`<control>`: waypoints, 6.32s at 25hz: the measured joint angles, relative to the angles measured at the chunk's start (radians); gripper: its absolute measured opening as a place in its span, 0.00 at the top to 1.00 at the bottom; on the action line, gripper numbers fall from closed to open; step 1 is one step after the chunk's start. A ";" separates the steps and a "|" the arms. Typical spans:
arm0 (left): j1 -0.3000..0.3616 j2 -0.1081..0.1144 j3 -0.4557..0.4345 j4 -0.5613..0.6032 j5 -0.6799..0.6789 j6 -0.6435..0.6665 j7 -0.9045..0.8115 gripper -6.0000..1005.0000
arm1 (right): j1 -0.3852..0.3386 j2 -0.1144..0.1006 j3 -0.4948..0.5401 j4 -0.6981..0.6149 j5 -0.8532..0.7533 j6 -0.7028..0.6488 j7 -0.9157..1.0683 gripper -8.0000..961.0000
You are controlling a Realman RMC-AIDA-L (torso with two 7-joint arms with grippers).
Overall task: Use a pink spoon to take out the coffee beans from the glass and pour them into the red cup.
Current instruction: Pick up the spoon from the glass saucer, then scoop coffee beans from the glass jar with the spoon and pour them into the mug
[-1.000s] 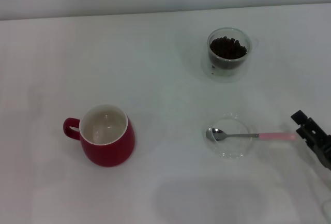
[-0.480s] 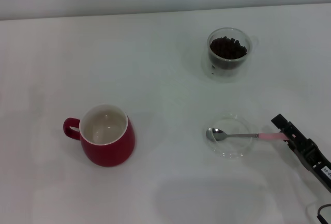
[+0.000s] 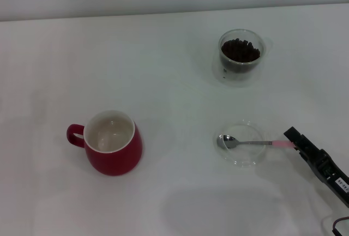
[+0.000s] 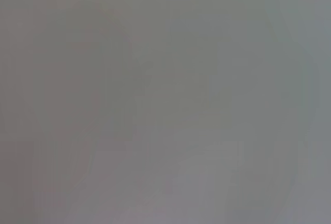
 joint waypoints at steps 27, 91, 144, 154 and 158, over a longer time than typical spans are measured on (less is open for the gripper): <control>-0.008 0.000 0.000 0.002 0.029 -0.004 0.000 0.28 | 0.003 -0.002 -0.004 -0.035 -0.052 0.048 0.032 0.56; -0.010 -0.002 0.000 0.029 0.049 -0.012 0.000 0.28 | 0.098 -0.007 -0.151 -1.048 -0.313 0.457 0.091 0.82; -0.007 0.002 0.000 0.030 0.049 -0.012 0.003 0.28 | 0.090 -0.035 -0.181 -1.046 -0.389 0.561 0.876 0.80; -0.011 0.003 0.000 0.031 0.049 -0.012 0.003 0.28 | 0.096 -0.047 -0.180 -1.049 -0.392 0.558 0.938 0.80; -0.011 0.003 0.000 0.031 0.048 -0.011 0.002 0.28 | 0.098 -0.051 -0.180 -1.049 -0.390 0.559 0.960 0.80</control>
